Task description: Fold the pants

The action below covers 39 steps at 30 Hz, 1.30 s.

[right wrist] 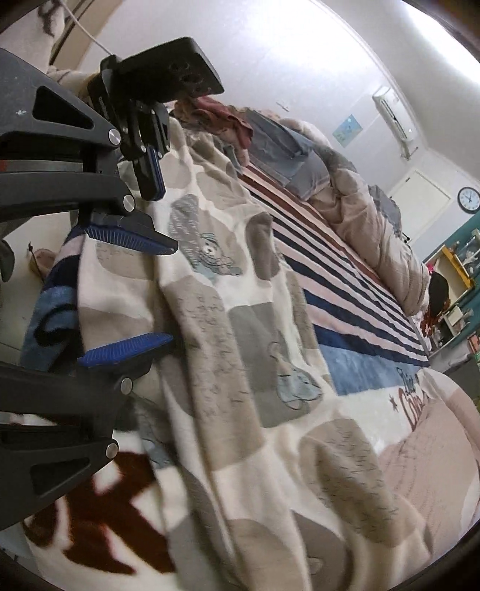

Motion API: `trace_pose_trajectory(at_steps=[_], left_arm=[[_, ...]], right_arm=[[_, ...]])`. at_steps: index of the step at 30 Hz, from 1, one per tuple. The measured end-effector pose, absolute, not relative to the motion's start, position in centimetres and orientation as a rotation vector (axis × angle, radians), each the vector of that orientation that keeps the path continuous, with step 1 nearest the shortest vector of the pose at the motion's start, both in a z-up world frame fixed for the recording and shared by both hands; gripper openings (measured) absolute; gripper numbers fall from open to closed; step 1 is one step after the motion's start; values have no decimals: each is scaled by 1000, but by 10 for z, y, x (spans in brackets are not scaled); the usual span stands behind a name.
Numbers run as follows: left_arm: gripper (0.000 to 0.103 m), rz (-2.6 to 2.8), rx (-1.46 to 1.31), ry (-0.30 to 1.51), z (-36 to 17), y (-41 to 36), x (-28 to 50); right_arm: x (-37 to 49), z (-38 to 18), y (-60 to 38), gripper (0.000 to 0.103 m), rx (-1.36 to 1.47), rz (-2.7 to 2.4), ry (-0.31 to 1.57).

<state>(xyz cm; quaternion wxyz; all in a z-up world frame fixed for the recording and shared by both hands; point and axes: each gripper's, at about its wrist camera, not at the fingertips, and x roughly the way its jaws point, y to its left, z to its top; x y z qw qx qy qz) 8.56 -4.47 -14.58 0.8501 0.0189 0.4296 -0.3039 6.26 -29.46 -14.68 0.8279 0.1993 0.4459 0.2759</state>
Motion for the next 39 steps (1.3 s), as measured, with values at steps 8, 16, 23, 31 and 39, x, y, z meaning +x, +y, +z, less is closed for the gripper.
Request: trace_pose_trajectory(at_steps=[8,16,23,31,39], left_arm=[[57,-563,138,834,-142,-40,75],[55,-517,321,849,-145,-38,89],[5,-504,288,879,-152,-35,91],[1,-521,178,823,-135,-26,62],[1,-541,75,894,-161,-26,33]], right_arm=[[57,-146,-284,41,427,598,957],[54,-147,-276,41,437,626,957],[54,-151,-274,41,447,615,963],[53,-146,-281,41,467,607,942],[52,-150,-291,48,521,559,938]])
